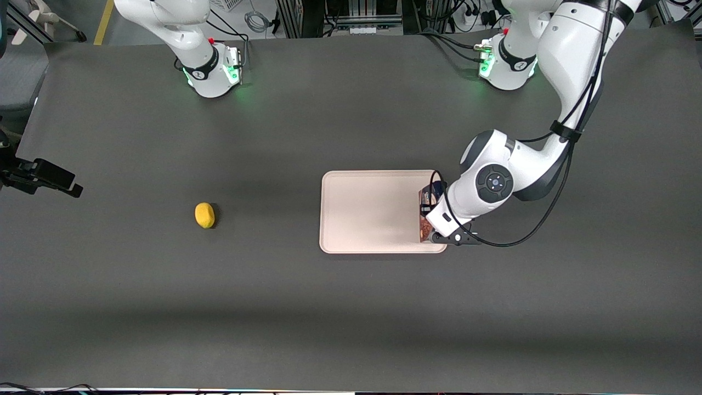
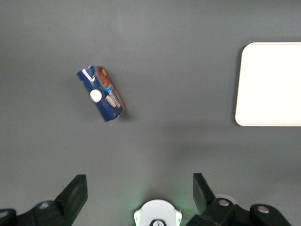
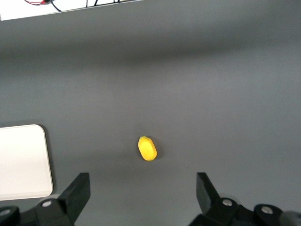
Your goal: Place cookie box on tray
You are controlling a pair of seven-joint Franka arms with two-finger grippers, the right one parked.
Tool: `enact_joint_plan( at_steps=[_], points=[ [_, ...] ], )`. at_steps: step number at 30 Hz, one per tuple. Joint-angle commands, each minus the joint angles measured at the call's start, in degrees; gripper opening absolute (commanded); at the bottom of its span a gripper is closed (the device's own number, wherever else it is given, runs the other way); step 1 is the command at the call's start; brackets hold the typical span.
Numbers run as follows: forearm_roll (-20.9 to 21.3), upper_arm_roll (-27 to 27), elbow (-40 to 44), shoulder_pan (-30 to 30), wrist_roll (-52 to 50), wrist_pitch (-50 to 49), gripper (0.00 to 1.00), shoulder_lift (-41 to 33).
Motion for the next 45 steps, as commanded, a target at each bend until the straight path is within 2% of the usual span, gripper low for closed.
enact_joint_plan(
  at_steps=[1, 10, 14, 18, 22, 28, 32, 38, 45],
  points=[
    [2.6, 0.0, -1.3, -0.6, -1.9, 0.4, 1.00, -2.0],
    [2.7, 0.0, -0.9, -0.3, -1.8, -1.1, 1.00, -2.8],
    [2.7, 0.5, -0.2, 0.0, -2.0, -4.4, 1.00, -5.7],
    [1.2, 1.9, 2.7, 0.2, -1.9, -11.1, 1.00, -10.3],
    [-3.2, 3.6, 7.2, 0.5, -4.4, -19.5, 1.00, -15.4],
    [-3.1, 7.8, 13.3, 1.3, -3.4, -35.0, 1.00, -22.9],
    [-3.1, 10.7, 13.8, 3.0, 3.8, -42.7, 1.00, -29.1],
    [-2.7, 15.0, 10.9, 4.7, 14.8, -49.3, 1.00, -36.8],
    [-2.7, 20.9, -5.7, 5.6, 22.6, -40.1, 1.00, -48.4]
  ],
)
